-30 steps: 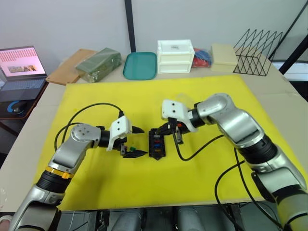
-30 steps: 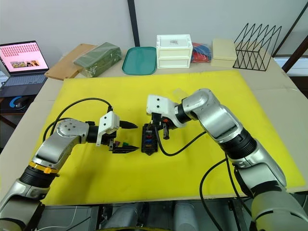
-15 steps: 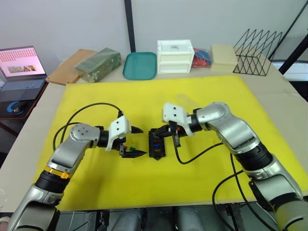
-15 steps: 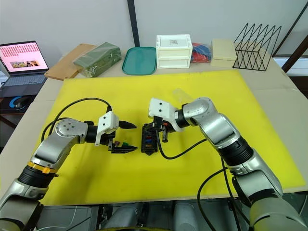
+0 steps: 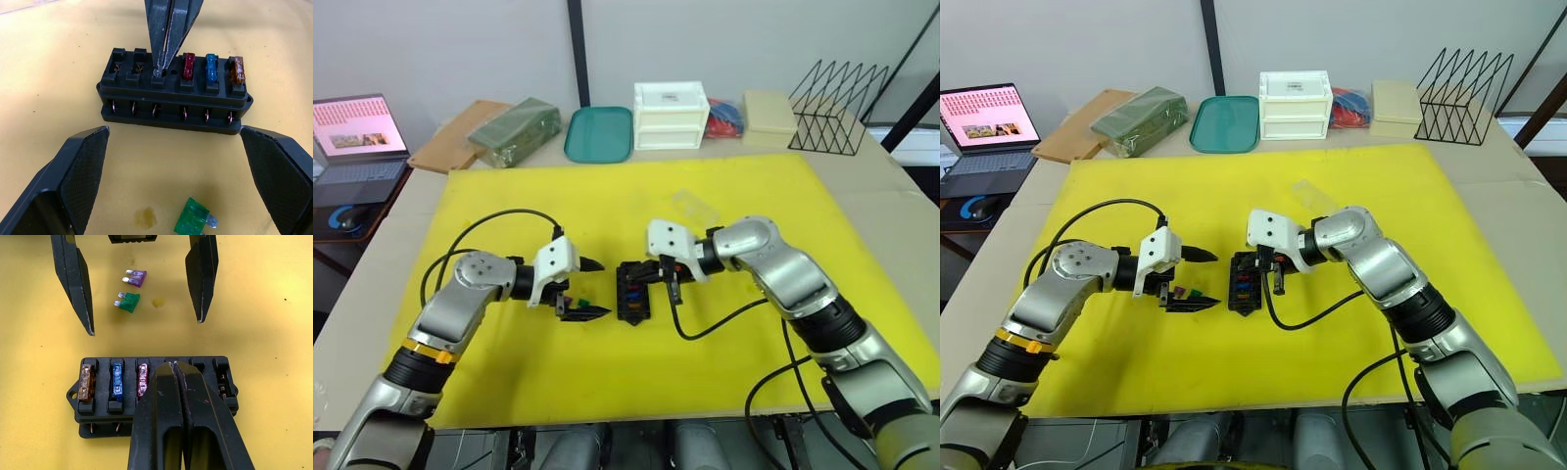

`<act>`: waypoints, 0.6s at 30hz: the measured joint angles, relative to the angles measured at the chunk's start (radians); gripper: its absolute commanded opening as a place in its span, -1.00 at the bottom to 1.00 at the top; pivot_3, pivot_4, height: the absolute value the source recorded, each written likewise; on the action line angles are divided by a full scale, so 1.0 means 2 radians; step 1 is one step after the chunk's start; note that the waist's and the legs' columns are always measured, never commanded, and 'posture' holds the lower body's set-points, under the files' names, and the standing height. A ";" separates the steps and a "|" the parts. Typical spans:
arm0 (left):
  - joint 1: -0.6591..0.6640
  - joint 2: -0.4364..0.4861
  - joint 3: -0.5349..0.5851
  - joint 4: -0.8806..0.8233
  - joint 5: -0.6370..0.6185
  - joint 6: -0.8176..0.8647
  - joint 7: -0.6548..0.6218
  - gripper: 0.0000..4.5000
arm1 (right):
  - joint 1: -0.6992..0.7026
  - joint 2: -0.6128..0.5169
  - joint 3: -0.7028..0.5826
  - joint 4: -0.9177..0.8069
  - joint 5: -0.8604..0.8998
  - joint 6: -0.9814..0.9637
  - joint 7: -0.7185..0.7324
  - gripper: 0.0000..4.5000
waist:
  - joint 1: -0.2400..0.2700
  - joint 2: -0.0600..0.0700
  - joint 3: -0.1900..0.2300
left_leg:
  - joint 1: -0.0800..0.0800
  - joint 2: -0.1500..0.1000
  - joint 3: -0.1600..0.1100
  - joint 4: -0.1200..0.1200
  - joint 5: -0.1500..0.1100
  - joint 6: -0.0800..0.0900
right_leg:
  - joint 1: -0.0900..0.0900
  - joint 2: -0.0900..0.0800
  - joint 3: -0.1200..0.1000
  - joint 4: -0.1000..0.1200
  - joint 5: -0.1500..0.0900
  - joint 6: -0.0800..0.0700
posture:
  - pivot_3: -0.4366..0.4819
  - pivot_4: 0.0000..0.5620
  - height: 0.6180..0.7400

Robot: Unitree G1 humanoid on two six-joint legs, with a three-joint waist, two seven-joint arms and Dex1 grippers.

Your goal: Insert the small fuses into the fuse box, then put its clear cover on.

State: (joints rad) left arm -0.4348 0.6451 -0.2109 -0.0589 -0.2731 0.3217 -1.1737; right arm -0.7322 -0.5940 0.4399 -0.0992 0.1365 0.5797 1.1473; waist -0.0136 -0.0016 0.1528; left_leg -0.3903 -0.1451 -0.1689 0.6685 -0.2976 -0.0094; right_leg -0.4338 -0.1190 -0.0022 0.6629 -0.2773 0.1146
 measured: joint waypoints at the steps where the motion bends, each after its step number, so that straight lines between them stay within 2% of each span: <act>1: 0.001 0.000 0.000 0.000 0.000 0.000 0.000 1.00 | 0.000 0.000 0.000 0.001 -0.001 -0.001 0.000 -0.99 | 0.000 0.000 0.000 | 0.000 0.000 0.000 0.000 0.000 0.000 | 0.000 0.000 0.000 0.000 0.000 0.000 | -0.05 -0.47 1.00; 6: 0.006 -0.001 0.003 -0.002 -0.008 0.004 0.006 1.00 | 0.000 0.001 -0.007 -0.002 0.001 0.000 0.000 -0.99 | 0.000 0.000 0.000 | 0.000 0.000 0.000 0.000 0.000 0.000 | 0.000 0.000 0.000 0.000 0.000 0.000 | -0.05 -0.47 1.00; 10: 0.007 0.002 0.036 -0.022 -0.046 0.033 0.007 1.00 | 0.000 0.002 -0.027 -0.008 0.021 0.026 -0.003 -0.99 | 0.000 0.000 0.000 | 0.000 0.000 0.000 0.000 0.000 0.000 | 0.000 0.000 0.000 0.000 0.000 0.000 | -0.05 -0.47 1.00; 16: 0.019 0.041 0.082 -0.049 -0.101 0.092 -0.004 1.00 | 0.001 -0.046 -0.091 -0.068 0.072 0.076 0.006 -0.99 | 0.000 0.000 0.000 | 0.000 0.000 0.000 0.000 0.000 0.000 | -0.001 0.000 0.000 0.000 0.000 0.000 | -0.05 -0.47 1.00; 17: 0.029 0.059 0.088 -0.057 -0.117 0.115 -0.012 1.00 | 0.005 -0.064 -0.100 -0.081 0.081 0.082 0.012 -0.86 | 0.000 0.000 0.000 | 0.000 0.000 0.000 0.000 0.000 0.000 | -0.001 0.000 0.000 0.000 0.000 0.000 | -0.05 -0.47 1.00; 18: 0.040 0.080 0.099 -0.063 -0.132 0.135 -0.020 1.00 | 0.012 -0.084 -0.112 -0.091 0.086 0.086 0.016 -0.81 | 0.000 0.000 0.000 | 0.000 0.000 0.000 -0.001 0.000 0.000 | -0.001 0.000 0.000 0.000 0.000 0.000 | -0.05 -0.47 1.00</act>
State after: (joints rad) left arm -0.3541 0.8049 -0.0125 -0.1839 -0.5369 0.5918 -1.2136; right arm -0.7081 -0.7620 0.2161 -0.2810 0.3094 0.7509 1.1799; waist -0.0141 -0.0016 0.1531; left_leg -0.3910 -0.1449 -0.1691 0.6672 -0.2976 -0.0094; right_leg -0.4351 -0.1190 -0.0021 0.6626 -0.2774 0.1146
